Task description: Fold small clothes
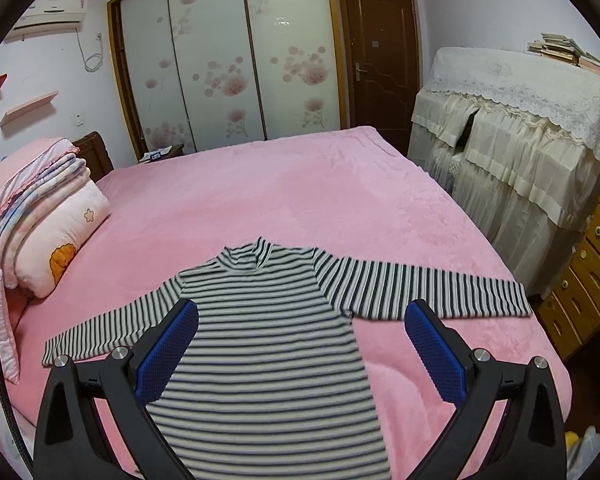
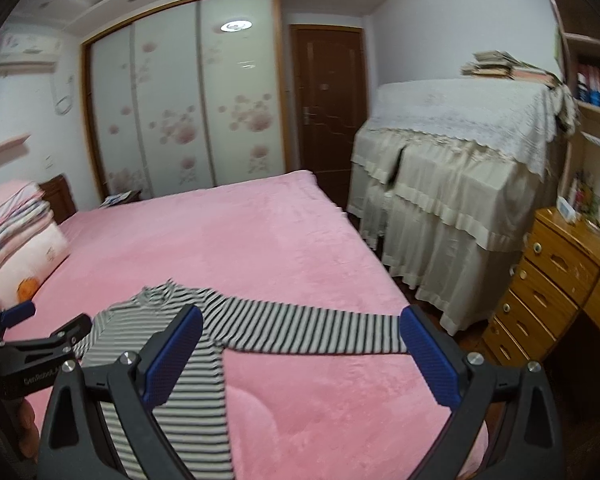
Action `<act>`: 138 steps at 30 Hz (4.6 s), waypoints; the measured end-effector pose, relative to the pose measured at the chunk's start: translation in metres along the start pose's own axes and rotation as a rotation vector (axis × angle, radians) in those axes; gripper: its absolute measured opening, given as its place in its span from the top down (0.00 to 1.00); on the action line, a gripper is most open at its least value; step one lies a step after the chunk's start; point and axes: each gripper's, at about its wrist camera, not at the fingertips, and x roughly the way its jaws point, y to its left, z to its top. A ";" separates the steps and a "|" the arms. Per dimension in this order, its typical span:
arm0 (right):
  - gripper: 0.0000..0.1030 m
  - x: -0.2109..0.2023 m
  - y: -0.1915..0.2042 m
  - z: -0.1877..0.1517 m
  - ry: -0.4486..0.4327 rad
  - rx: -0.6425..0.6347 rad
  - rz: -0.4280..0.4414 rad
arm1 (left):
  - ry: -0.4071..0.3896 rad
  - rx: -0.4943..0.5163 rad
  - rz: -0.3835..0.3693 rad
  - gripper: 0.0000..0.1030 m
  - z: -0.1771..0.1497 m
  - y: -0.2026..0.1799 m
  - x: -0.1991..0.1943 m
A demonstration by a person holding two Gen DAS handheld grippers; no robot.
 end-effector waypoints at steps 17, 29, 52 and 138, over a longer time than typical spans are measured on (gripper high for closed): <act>0.05 0.131 -0.086 -0.021 0.095 -0.003 -0.174 | 0.090 0.050 -0.138 0.01 0.000 -0.094 0.160; 0.23 0.222 -0.166 -0.088 0.336 0.166 -0.157 | 0.149 0.099 -0.106 0.01 -0.061 -0.165 0.270; 0.32 0.324 -0.222 -0.160 0.502 0.516 -0.050 | 0.207 0.130 -0.161 0.01 -0.085 -0.278 0.324; 0.70 0.261 0.128 -0.201 0.544 0.012 0.480 | 0.521 -0.846 -0.550 0.52 -0.190 0.144 0.352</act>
